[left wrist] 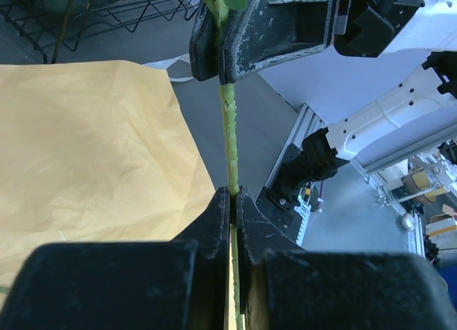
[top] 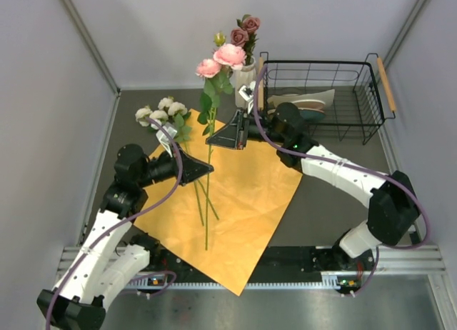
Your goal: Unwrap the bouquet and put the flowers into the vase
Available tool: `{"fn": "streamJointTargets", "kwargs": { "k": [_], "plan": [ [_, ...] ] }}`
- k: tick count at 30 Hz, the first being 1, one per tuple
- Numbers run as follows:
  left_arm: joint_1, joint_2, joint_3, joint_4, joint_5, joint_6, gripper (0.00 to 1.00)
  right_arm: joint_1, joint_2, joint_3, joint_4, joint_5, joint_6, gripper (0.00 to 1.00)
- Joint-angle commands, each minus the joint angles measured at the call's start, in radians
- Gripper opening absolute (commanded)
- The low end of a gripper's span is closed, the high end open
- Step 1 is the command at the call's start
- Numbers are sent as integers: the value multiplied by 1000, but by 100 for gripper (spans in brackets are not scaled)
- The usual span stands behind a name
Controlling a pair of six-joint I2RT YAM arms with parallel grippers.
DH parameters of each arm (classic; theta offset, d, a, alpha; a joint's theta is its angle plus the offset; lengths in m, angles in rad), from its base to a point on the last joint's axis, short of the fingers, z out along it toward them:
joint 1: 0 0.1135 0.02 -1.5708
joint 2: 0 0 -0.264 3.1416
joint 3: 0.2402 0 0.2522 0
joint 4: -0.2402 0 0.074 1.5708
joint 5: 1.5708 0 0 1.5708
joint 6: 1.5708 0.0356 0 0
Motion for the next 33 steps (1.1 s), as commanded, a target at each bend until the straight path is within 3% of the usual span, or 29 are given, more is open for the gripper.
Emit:
{"fn": "streamJointTargets", "kwargs": {
  "k": [1,2,4,6,10,16,21,22,23,24,29,33],
  "plan": [
    [-4,4,-2,64,23,1,0,9,22,29,80,-22,24,0],
    [-2,1,2,51,13,3,0,9,19,29,79,-20,20,0],
    [-2,-4,13,19,-47,6,11,5,8,23,59,13,1,0],
    [-2,-5,30,-27,-93,4,43,-15,-23,12,4,77,-51,0],
    [-2,-27,27,-38,-159,-22,59,-90,-92,8,-95,184,-157,0],
    [-2,-109,13,-79,-322,-42,61,-230,-210,17,-178,485,-328,0],
    [-2,-133,-2,-107,-415,-60,63,-273,-209,82,-126,746,-534,0],
    [-2,-128,-1,-140,-428,-62,81,-300,-190,95,-106,773,-568,0],
    [-1,-125,-1,-149,-435,-60,85,-313,-176,112,-84,809,-574,0],
    [-2,-120,2,-159,-435,-57,99,-327,-166,147,-70,834,-582,0],
    [-1,-128,2,-203,-483,-42,99,-391,-65,211,118,966,-663,0],
    [-2,-119,19,-225,-486,-29,99,-434,55,389,152,958,-677,0]
  ]
}}
